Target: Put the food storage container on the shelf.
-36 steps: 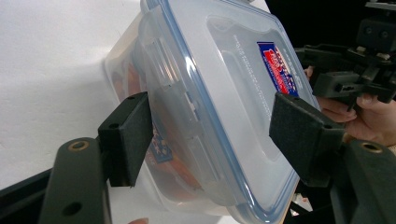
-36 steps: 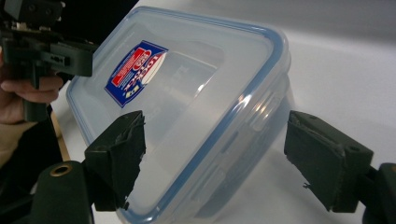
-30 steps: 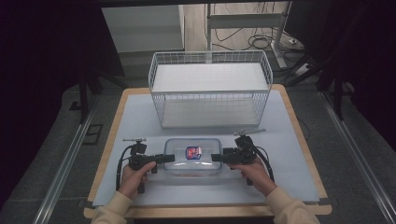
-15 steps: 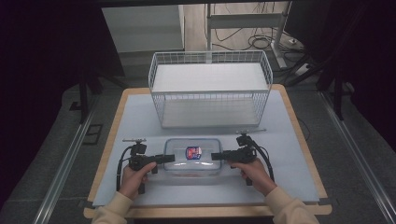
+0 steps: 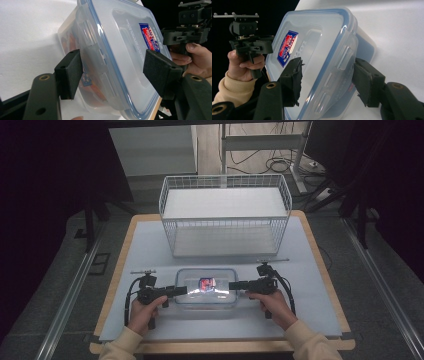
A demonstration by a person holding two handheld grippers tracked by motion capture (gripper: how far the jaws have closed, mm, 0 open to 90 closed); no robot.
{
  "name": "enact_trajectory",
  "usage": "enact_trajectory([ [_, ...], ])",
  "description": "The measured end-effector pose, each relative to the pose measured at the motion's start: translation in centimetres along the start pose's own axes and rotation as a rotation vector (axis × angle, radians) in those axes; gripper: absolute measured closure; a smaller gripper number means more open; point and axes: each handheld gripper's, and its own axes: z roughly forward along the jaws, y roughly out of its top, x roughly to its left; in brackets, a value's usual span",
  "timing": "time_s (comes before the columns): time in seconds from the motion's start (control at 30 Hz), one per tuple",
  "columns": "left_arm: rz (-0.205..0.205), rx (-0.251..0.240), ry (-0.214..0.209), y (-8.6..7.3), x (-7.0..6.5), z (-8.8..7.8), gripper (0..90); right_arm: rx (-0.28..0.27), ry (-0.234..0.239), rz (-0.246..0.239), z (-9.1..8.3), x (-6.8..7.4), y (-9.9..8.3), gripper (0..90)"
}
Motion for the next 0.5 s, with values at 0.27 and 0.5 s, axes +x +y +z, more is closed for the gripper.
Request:
enact_trajectory([
  [0.27,0.019,-0.046,0.015,-0.8,-0.7,-0.4,35.7,-0.016,-0.006,-0.034,-0.4,0.5,-0.3,46.3],
  [0.5,0.043,-0.065,0.026,-1.3,-1.3,-1.0,39.1,-0.038,0.005,-0.057,-0.9,1.0,-0.9,49.6],
])
